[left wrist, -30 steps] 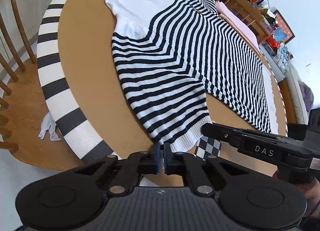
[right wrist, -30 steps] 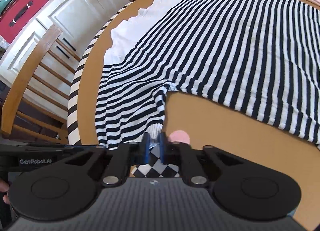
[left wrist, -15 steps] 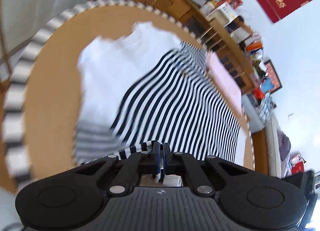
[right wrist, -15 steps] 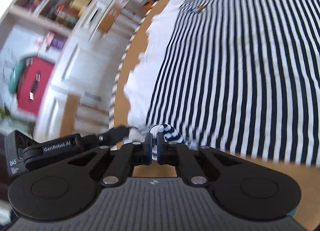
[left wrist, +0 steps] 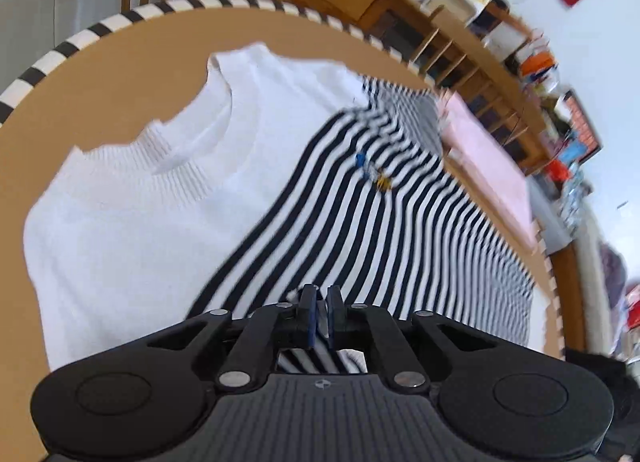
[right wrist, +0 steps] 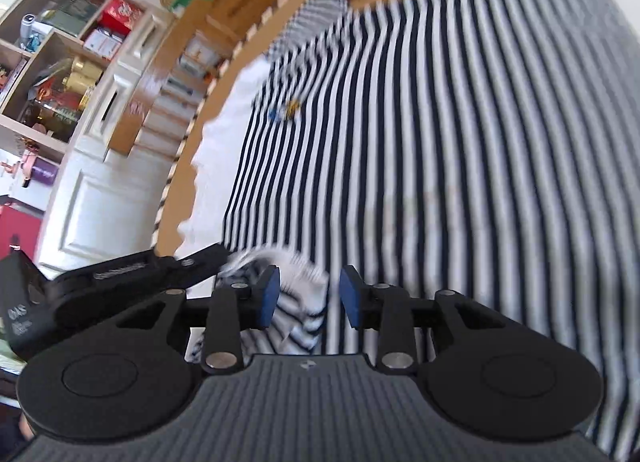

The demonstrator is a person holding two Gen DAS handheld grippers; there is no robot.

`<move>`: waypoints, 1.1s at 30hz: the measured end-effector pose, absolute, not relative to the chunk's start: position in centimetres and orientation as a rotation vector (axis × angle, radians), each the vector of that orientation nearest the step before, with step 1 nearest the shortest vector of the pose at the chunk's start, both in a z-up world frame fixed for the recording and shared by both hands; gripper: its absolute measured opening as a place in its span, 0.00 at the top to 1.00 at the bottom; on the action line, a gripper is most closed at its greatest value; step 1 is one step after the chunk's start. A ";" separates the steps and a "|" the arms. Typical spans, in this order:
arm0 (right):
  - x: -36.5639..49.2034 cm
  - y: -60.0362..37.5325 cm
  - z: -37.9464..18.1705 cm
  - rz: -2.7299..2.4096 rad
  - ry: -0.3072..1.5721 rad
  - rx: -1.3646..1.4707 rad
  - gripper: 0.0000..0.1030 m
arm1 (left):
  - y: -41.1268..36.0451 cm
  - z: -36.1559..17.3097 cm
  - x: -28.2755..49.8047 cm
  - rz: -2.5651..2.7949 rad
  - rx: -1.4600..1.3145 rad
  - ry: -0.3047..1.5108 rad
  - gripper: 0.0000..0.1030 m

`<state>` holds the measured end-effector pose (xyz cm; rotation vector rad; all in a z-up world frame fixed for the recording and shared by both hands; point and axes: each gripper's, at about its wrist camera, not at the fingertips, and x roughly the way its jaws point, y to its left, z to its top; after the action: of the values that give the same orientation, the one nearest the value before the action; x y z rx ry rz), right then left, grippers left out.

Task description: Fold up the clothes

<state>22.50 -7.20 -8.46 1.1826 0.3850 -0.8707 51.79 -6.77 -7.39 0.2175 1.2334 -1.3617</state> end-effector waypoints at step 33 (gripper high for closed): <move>26.2 -14.3 -2.3 -1.194 0.347 0.850 0.83 | -12.2 -1.8 55.3 -1.914 0.691 0.787 0.65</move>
<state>26.24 -14.27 -2.34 0.8504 0.3466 -1.1936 55.27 -12.19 -1.85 0.6906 0.7869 -1.9145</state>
